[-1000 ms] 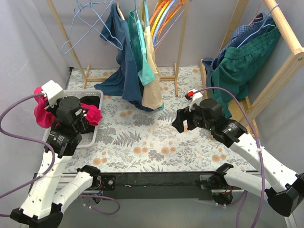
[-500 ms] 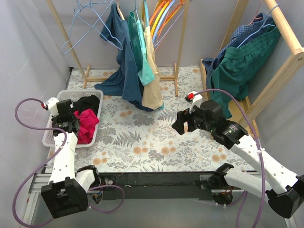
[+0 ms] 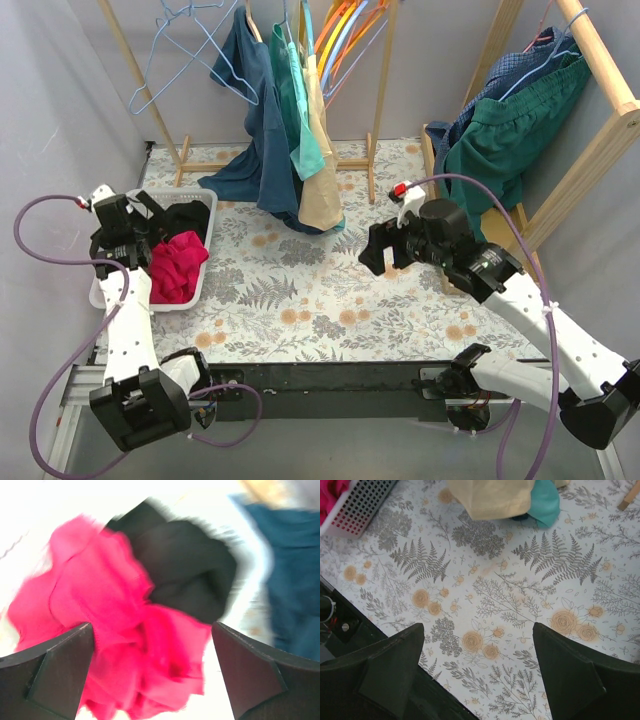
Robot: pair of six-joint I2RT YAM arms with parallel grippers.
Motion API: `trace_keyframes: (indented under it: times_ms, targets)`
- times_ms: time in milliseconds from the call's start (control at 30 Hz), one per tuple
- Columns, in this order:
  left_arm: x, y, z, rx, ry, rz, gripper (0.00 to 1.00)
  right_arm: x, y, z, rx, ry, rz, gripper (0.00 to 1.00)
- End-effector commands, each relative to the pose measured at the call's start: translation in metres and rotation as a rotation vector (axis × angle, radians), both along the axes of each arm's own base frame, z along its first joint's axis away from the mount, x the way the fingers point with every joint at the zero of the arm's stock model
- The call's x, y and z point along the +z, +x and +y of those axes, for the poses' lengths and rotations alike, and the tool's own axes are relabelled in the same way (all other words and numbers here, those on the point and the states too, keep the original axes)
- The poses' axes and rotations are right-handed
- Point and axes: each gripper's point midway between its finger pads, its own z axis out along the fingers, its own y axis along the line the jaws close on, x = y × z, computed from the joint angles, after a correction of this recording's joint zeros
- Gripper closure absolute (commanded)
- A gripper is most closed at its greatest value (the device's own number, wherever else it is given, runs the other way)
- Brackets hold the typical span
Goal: Remove the t-shirt from the hanger
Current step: Place the T-shirt in the bin, then pick up the hanger from the clothesline.
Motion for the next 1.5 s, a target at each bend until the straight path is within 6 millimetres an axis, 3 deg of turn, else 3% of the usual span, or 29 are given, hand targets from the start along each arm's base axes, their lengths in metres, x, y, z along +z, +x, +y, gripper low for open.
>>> trace_keyframes:
  times_ms: [0, 133, 167, 200, 267, 300, 333, 433, 467, 500, 533, 567, 600, 633, 700, 733, 767, 800, 867, 900, 967, 1000, 1133, 1267, 1367, 1467]
  targets:
    - [0.048, 0.004, -0.031, -0.183, -0.008, -0.115, 0.02, 0.061, 0.013, 0.011, -0.032, 0.079, -0.052, 0.03]
    - [0.072, 0.009, -0.057, -0.311, -0.025, -0.179, 0.02, 0.112, 0.027, 0.023, -0.039, 0.155, -0.112, 0.04]
    - [0.078, 0.01, -0.064, -0.344, -0.03, -0.194, 0.02, 0.14, 0.034, 0.029, -0.041, 0.187, -0.146, 0.05]
    - [0.09, 0.012, -0.069, -0.37, -0.024, -0.223, 0.02, 0.149, 0.037, 0.031, -0.042, 0.196, -0.157, 0.05]
    - [0.127, 0.015, -0.083, -0.434, -0.006, -0.319, 0.02, 0.163, 0.045, 0.044, -0.017, 0.22, -0.168, 0.07]
    - [0.143, 0.015, -0.094, -0.488, -0.018, -0.366, 0.02, 0.183, 0.048, 0.047, -0.012, 0.25, -0.2, 0.07]
    - [0.17, 0.015, -0.1, -0.521, -0.003, -0.428, 0.02, 0.189, 0.052, 0.05, -0.011, 0.262, -0.21, 0.08]
    - [0.217, 0.018, -0.118, -0.612, -0.022, -0.54, 0.02, 0.187, 0.064, 0.061, -0.013, 0.267, -0.207, 0.1]
    - [0.243, 0.022, -0.12, -0.627, -0.009, -0.585, 0.02, 0.182, 0.066, 0.063, -0.014, 0.264, -0.199, 0.11]
    - [0.258, 0.025, -0.122, -0.637, -0.013, -0.613, 0.02, 0.177, 0.067, 0.064, -0.018, 0.263, -0.193, 0.11]
    - [0.269, 0.026, -0.13, -0.674, -0.022, -0.636, 0.02, 0.156, 0.067, 0.064, -0.022, 0.239, -0.159, 0.12]
    - [0.289, 0.034, -0.131, -0.69, -0.012, -0.673, 0.02, 0.155, 0.065, 0.062, -0.027, 0.254, -0.164, 0.12]
    - [0.298, 0.037, -0.14, -0.719, -0.031, -0.689, 0.02, 0.148, 0.063, 0.061, -0.032, 0.256, -0.148, 0.12]
    - [0.305, 0.04, -0.143, -0.73, -0.032, -0.705, 0.02, 0.121, 0.06, 0.06, -0.03, 0.227, -0.108, 0.13]
    - [0.326, 0.053, -0.151, -0.737, -0.032, -0.739, 0.02, 0.114, 0.054, 0.054, -0.042, 0.235, -0.113, 0.13]
    - [0.334, 0.06, -0.164, -0.747, -0.038, -0.753, 0.02, 0.1, 0.053, 0.05, -0.058, 0.22, -0.093, 0.13]
    - [0.338, 0.066, -0.173, -0.757, -0.045, -0.759, 0.04, 0.099, 0.05, 0.047, -0.061, 0.224, -0.095, 0.13]
    - [0.346, 0.077, -0.201, -0.819, -0.067, -0.769, 0.05, 0.095, 0.049, 0.046, -0.063, 0.219, -0.087, 0.13]
    - [0.349, 0.097, -0.213, -0.772, -0.054, -0.756, 0.08, 0.087, 0.046, 0.042, -0.066, 0.189, -0.079, 0.13]
    - [0.367, 0.095, -0.234, -0.793, -0.055, -0.793, 0.08, 0.082, 0.045, 0.039, -0.069, 0.168, -0.069, 0.13]
    - [0.349, 0.131, -0.244, -0.708, -0.031, -0.732, 0.11, 0.074, 0.044, 0.033, -0.078, 0.134, -0.068, 0.14]
    - [0.348, 0.132, -0.264, -0.726, -0.031, -0.728, 0.12, 0.068, 0.043, 0.032, -0.08, 0.124, -0.064, 0.13]
    - [0.342, 0.161, -0.273, -0.567, 0.038, -0.704, 0.14, 0.057, 0.038, 0.026, -0.074, 0.112, -0.071, 0.13]
    - [0.33, 0.173, -0.286, -0.48, 0.136, -0.682, 0.17, 0.05, 0.032, 0.024, -0.058, 0.13, -0.076, 0.13]
    - [0.322, 0.174, -0.288, -0.39, 0.243, -0.645, 0.21, 0.043, 0.03, 0.028, -0.037, 0.132, -0.07, 0.12]
    - [0.327, 0.166, -0.289, -0.336, 0.307, -0.644, 0.26, 0.034, 0.03, 0.03, -0.021, 0.106, -0.049, 0.12]
